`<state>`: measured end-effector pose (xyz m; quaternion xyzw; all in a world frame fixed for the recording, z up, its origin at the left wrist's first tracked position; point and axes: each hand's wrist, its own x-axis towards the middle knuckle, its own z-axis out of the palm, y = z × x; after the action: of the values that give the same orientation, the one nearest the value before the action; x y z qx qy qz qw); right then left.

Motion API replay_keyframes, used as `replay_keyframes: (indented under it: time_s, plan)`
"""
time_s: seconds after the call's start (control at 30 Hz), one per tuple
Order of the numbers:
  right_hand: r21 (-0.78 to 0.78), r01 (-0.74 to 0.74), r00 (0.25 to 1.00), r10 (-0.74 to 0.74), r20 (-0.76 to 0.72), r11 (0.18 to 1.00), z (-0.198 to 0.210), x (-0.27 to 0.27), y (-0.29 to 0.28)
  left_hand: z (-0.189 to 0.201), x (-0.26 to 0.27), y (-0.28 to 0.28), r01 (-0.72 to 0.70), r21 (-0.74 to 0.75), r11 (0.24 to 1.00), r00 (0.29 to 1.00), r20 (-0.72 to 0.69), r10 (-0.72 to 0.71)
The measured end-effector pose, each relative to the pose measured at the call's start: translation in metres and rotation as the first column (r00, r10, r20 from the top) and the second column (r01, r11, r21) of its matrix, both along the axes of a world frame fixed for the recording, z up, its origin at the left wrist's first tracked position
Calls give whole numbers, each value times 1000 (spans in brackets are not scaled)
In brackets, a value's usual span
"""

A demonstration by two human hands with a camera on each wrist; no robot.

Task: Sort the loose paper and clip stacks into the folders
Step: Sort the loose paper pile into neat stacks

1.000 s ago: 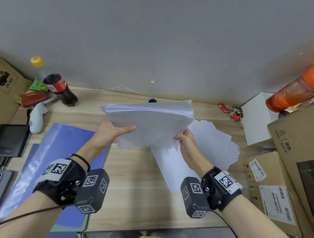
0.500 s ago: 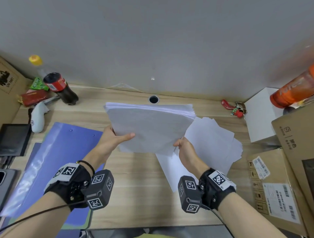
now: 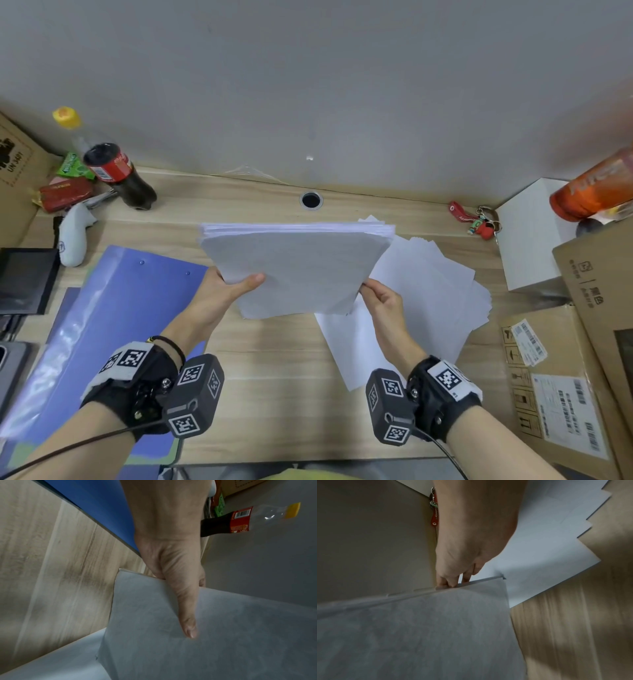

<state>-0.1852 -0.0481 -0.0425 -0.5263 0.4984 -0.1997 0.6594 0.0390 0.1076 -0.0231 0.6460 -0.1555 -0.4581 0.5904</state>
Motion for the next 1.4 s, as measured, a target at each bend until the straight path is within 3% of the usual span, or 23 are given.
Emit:
replay_keyframes:
  time_s: [0.17,0.3,0.43,0.67,0.77,0.87,1.0,1.13,1.23,1.4]
  plan:
    - [15,-213,969,213,-126,977,5,0,8,0,-7,-3,28,125,992,999,42,-33]
    - [-20,-369,917,361,-171,929,16,4,0,-3,-4,-4,35,135,990,997,57,-43]
    - [51,-321,942,325,-90,946,16,15,4,-1,-9,-7,44,165,985,995,84,-59]
    - [10,-72,997,72,9,997,35,29,5,17,-2,-9,31,147,989,987,150,-54]
    - [42,-192,980,194,-53,981,32,30,8,17,-3,-3,51,226,973,988,130,-82]
    - [147,-346,912,368,-178,927,18,27,15,5,-9,5,54,317,947,985,136,-102]
    - [46,-338,904,338,-262,940,10,20,16,4,-12,10,58,319,946,975,187,-123]
    - [-8,-328,917,317,-243,945,16,19,14,0,-4,11,60,275,960,983,150,-104]
    - [134,-370,890,392,-232,919,13,16,21,-10,-5,17,146,317,937,982,66,-175]
    - [349,-320,857,426,-289,881,-10,1,46,-42,-18,45,263,408,874,964,-86,-250]
